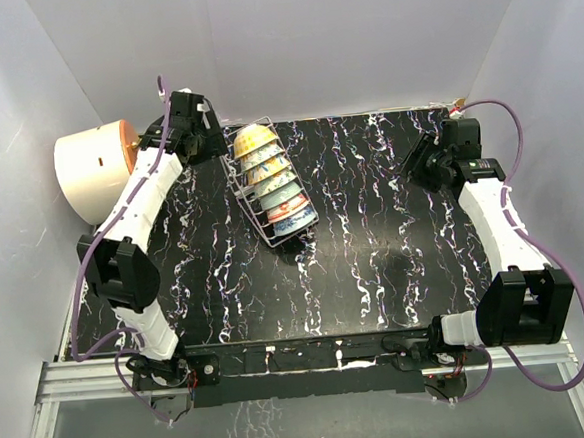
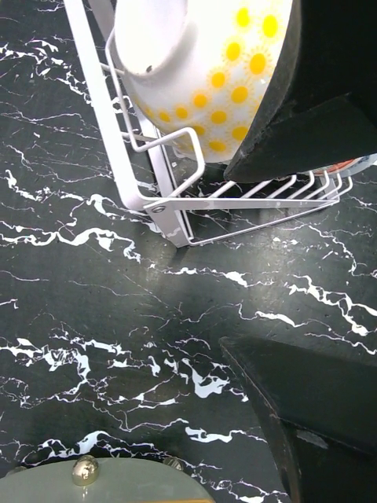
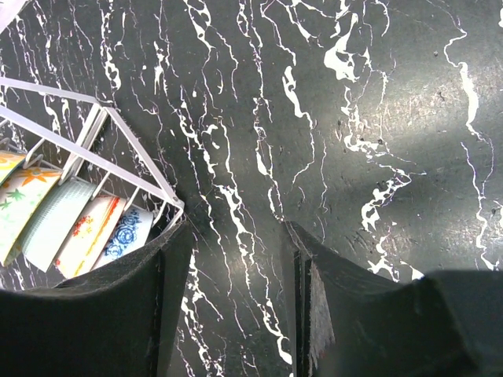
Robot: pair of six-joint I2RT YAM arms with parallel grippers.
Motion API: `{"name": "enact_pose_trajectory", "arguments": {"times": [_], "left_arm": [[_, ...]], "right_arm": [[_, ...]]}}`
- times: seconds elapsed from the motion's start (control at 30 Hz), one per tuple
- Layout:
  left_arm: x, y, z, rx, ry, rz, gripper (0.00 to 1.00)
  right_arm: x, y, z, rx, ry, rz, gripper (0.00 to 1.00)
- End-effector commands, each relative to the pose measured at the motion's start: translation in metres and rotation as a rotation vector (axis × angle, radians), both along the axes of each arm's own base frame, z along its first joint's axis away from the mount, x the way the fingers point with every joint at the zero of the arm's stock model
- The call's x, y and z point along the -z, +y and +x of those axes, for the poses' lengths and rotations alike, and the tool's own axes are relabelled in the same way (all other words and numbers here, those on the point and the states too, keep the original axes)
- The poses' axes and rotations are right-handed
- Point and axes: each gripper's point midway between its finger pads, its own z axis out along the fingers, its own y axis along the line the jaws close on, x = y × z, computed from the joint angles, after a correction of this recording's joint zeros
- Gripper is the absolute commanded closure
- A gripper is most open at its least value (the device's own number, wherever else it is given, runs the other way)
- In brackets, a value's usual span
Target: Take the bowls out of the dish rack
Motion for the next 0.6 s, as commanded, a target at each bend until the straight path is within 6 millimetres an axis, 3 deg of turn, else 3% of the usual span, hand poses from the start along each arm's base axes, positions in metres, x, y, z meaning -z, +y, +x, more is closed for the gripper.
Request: {"name": "enact_pose_trajectory", "arguments": {"times": [0.0, 0.3, 0.57], "left_arm": [[-0.024, 0.011, 0.013, -0.028, -0.069, 0.012, 0.24], [-0.018, 0.014, 0.034, -0.051, -0.067, -0.028, 0.24], [-0.017, 0.006, 0.04, -0.033, -0.071, -0.071, 0.25]], "right_arm": [[-0.027, 0.0, 0.005, -0.021, -0.101, -0.016, 0.5], [-0.022, 0.002, 0.006, -0.043, -0.088, -0.017, 0.5], [-0.019, 0.001, 0.008, -0.047, -0.081, -0.027, 0.5]]}}
